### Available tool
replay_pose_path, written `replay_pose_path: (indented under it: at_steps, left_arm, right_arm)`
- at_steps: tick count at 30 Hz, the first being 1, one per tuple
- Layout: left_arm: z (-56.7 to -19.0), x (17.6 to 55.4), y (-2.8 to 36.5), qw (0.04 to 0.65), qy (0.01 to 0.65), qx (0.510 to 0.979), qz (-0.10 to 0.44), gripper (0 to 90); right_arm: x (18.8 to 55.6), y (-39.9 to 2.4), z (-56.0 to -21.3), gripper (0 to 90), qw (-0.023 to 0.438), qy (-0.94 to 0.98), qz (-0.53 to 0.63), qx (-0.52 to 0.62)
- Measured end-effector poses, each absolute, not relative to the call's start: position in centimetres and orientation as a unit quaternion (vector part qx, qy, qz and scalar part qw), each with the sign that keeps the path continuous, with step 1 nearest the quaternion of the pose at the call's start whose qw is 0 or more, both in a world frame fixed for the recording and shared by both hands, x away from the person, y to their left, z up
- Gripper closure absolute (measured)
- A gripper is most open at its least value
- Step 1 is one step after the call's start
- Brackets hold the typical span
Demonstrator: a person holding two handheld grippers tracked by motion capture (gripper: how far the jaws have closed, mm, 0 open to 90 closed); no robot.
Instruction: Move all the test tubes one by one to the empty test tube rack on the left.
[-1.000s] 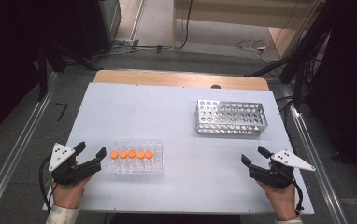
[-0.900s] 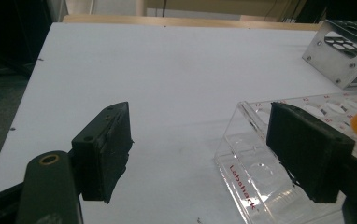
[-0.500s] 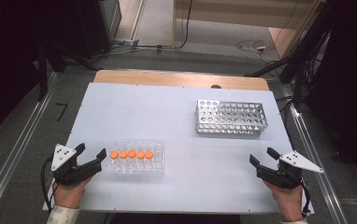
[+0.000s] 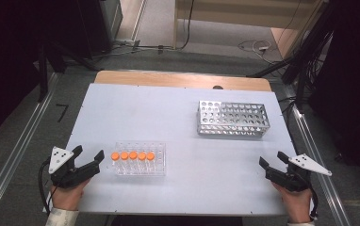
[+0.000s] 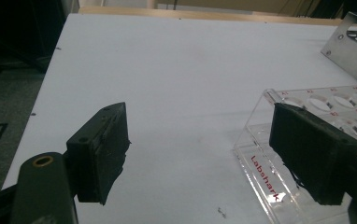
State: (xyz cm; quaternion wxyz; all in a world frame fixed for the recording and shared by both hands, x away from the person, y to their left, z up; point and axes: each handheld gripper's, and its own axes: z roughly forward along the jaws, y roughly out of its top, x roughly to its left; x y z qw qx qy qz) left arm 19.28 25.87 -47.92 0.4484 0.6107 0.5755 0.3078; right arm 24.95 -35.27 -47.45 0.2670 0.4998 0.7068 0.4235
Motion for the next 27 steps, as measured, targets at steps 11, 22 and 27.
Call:
replay_pose_path:
  at_steps: [11,22,27]
  left_arm:
    - [-48.3,19.5,26.4,0.439,0.584,0.608,0.309,20.0]
    - [-48.9,20.0,26.7,0.426,0.593,0.613,0.302,20.0]
    - [-49.3,20.3,26.9,0.417,0.601,0.615,0.296,20.0]
  right_arm:
    - [25.4,-36.2,-48.1,20.6,0.262,0.703,0.409,0.52]
    - [25.9,-37.0,-48.8,20.3,0.257,0.7,0.396,0.536]
    - [26.0,-37.2,-49.1,20.3,0.254,0.698,0.39,0.544]
